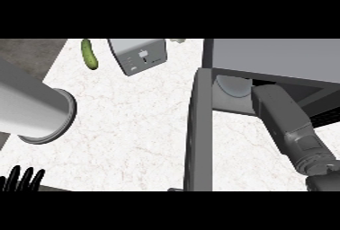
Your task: Pick up the milk, place it into the microwave and close the microwave
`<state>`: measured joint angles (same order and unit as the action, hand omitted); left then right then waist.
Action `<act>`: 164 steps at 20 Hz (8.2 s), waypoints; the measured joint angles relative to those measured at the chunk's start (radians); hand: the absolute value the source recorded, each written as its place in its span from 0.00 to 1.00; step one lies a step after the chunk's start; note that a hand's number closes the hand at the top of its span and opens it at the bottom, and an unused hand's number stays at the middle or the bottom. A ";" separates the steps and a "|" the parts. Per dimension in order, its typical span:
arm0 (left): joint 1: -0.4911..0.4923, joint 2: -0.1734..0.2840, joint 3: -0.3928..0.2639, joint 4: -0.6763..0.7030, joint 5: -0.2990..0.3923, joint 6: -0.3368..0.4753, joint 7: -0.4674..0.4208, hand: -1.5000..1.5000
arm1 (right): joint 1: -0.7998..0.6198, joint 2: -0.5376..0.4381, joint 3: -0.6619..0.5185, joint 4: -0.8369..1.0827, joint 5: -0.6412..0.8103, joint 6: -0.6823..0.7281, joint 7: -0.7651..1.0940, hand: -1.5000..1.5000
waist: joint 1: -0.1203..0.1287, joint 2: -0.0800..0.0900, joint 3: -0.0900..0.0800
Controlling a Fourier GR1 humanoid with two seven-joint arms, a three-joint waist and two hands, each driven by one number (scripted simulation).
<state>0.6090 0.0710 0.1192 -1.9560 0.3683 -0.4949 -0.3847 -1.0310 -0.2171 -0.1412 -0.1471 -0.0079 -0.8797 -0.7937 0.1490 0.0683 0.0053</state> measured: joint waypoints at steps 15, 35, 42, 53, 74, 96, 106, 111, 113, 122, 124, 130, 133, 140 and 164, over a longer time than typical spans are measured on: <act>-0.046 0.021 0.006 0.017 -0.009 -0.004 0.010 0.00 | 0.031 0.005 0.188 0.130 0.216 -0.131 0.261 0.00 | 0.041 0.009 -0.004; -0.070 0.021 0.024 0.049 -0.023 -0.008 -0.016 0.00 | 0.043 0.105 0.099 0.044 0.133 0.184 0.123 0.00 | -0.021 -0.003 0.002; -0.039 0.021 0.028 0.019 -0.010 -0.011 -0.005 0.00 | 0.129 0.129 0.007 0.002 0.039 0.373 -0.006 0.00 | -0.055 -0.024 0.001; 0.045 -0.005 0.027 -0.015 -0.027 -0.027 -0.012 0.00 | 0.278 0.175 -0.050 -0.014 -0.015 0.534 -0.182 0.00 | -0.102 -0.052 -0.002; -0.005 -0.044 -0.103 0.010 -0.188 -0.053 0.064 0.00 | 0.709 0.106 0.026 -0.363 -0.033 0.798 -0.218 1.00 | -0.163 -0.074 -0.007; -0.443 -0.069 -0.400 0.371 -0.532 0.237 0.063 1.00 | 1.136 -0.115 -0.084 -0.764 -0.230 1.056 -0.129 0.00 | -0.157 -0.069 -0.006; -0.662 -0.066 -0.577 0.642 -0.611 0.158 0.206 1.00 | 1.169 -0.169 -0.104 -0.776 -0.265 1.113 -0.119 0.00 | -0.170 -0.066 -0.005; -0.763 -0.067 -0.730 0.770 -0.575 0.254 0.198 1.00 | 1.180 -0.191 -0.103 -0.801 -0.271 1.132 -0.119 0.00 | -0.172 -0.067 -0.005; -0.810 -0.066 -0.803 0.821 -0.537 0.317 0.178 1.00 | 1.186 -0.193 -0.097 -0.822 -0.273 1.138 -0.117 0.00 | -0.175 -0.067 -0.006; -0.965 -0.044 -1.039 0.908 -0.272 0.595 0.122 0.00 | 1.176 -0.213 -0.056 -0.932 -0.302 1.181 -0.079 0.00 | -0.217 -0.058 -0.007; -0.990 -0.046 -1.084 0.909 -0.221 0.647 0.120 0.00 | 1.178 -0.223 -0.052 -0.955 -0.310 1.189 -0.071 0.00 | -0.229 -0.056 -0.008; -1.098 -0.053 -1.151 0.898 -0.098 0.772 0.141 1.00 | 1.150 -0.238 -0.034 -1.016 -0.338 1.205 -0.023 0.00 | -0.272 -0.051 -0.009; -1.154 -0.058 -1.164 0.902 -0.045 0.814 0.146 1.00 | 1.140 -0.248 -0.018 -1.044 -0.342 1.216 -0.003 0.00 | -0.298 -0.046 -0.010; -1.265 -0.050 -1.165 0.968 0.030 0.904 0.145 1.00 | 1.114 -0.271 0.010 -1.095 -0.358 1.244 0.033 0.00 | -0.355 -0.030 -0.009; -1.580 -0.052 -1.091 1.177 0.239 1.026 0.207 1.00 | 0.962 -0.352 0.051 -1.192 -0.463 1.348 0.152 0.00 | -0.508 0.017 -0.005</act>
<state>-0.9709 0.0185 -0.9720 -0.7788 0.6076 0.5314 -0.1777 -0.0693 -0.5687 -0.0903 -1.3391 -0.4708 0.4687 -0.6421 -0.3593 0.0853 0.0001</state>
